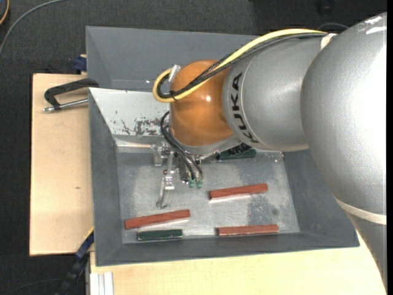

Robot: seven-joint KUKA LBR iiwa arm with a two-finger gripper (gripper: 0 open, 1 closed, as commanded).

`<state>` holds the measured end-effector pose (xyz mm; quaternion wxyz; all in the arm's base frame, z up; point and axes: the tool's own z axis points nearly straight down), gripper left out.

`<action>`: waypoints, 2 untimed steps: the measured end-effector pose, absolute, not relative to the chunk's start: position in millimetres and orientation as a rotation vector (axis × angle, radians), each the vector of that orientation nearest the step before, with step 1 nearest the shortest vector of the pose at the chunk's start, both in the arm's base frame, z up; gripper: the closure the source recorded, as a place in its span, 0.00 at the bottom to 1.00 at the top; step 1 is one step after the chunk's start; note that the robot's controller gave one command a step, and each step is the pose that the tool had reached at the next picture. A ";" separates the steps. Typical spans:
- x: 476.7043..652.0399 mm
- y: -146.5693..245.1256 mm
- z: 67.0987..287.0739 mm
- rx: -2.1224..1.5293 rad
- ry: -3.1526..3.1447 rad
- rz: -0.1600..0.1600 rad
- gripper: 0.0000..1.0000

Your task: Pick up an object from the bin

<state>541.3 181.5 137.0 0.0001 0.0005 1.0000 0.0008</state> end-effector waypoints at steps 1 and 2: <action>537.0 218.2 235.9 -0.317 3.113 0.009 0.00; 514.1 199.2 67.3 -0.602 3.087 0.001 0.00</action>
Offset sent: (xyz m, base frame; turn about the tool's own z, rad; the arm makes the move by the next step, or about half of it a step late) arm -0.0064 0.0343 0.0938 -0.2021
